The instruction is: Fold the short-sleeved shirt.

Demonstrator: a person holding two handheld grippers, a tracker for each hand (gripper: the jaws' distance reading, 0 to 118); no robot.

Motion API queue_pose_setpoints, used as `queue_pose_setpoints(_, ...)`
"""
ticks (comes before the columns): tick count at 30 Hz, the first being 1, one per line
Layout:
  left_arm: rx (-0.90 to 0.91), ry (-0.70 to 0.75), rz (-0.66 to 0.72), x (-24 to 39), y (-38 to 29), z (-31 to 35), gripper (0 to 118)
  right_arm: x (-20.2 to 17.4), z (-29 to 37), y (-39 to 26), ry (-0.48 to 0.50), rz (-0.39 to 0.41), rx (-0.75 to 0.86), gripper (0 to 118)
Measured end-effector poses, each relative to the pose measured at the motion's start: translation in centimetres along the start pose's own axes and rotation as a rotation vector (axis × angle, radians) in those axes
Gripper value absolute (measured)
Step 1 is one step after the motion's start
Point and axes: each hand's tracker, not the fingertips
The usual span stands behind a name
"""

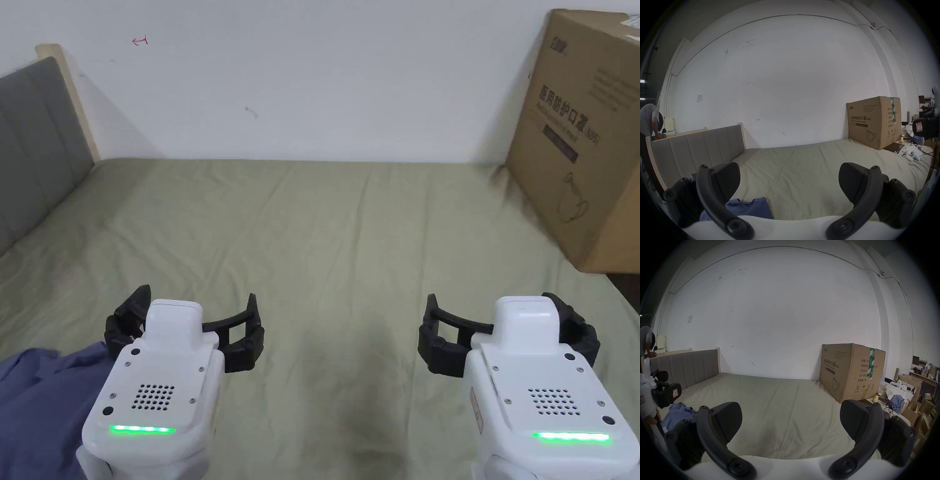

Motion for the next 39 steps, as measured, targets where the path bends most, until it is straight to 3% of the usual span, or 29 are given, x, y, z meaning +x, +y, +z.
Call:
queue_pose_setpoints(7, 0.001, 0.018, 0.004, 0.0, 0.2, 0.1, 118, 0.2, 0.0, 0.0, -0.01, -0.002, -0.008, 114)
queue_pose_setpoints(9, 0.005, 0.016, 0.005, 0.0, 0.2, 0.2, 115, 0.3, 0.1, 0.0, -0.011, -0.001, -0.013, 98)
queue_pose_setpoints(10, 0.01, 0.002, 0.015, -0.1, 0.2, 0.4, 107, 0.3, 0.1, 0.1, -0.013, -0.001, -0.017, 83)
queue_pose_setpoints(11, 0.014, -0.004, 0.024, -0.1, 0.3, 0.6, 80, 0.3, 0.1, 0.1, -0.018, 0.001, -0.018, 47)
queue_pose_setpoints(12, 0.008, -0.004, 0.029, 0.0, 0.4, 0.6, 46, 0.3, 0.1, 0.1, -0.026, 0.001, -0.02, 23)
queue_pose_setpoints(13, -0.008, 0.001, 0.029, 0.2, 0.6, 0.4, 9, 0.2, 0.1, 0.2, -0.034, 0.003, -0.027, 5)
queue_pose_setpoints(14, -0.007, 0.017, 0.027, 0.4, 0.6, 0.3, 0, 0.2, 0.1, 0.2, -0.038, 0.0, -0.031, 0)
queue_pose_setpoints(17, -0.017, -0.026, 0.069, 0.3, 0.2, 0.2, 0, 0.7, 0.3, 0.3, -0.009, -0.04, -0.029, 0)
queue_pose_setpoints(23, -0.014, -0.005, 0.037, -0.2, 0.1, 0.6, 0, 0.3, 0.0, 0.8, 0.005, -0.03, -0.029, 0)
queue_pose_setpoints(27, -0.01, 0.06, 0.038, -2.2, 0.1, 1.7, 0, -1.3, -0.7, 1.1, 0.066, -0.017, -0.022, 0)
queue_pose_setpoints(39, -0.041, 0.399, 0.009, -13.4, -0.2, 10.1, 0, -12.9, -1.0, 2.2, 0.414, -0.009, 0.01, 0)
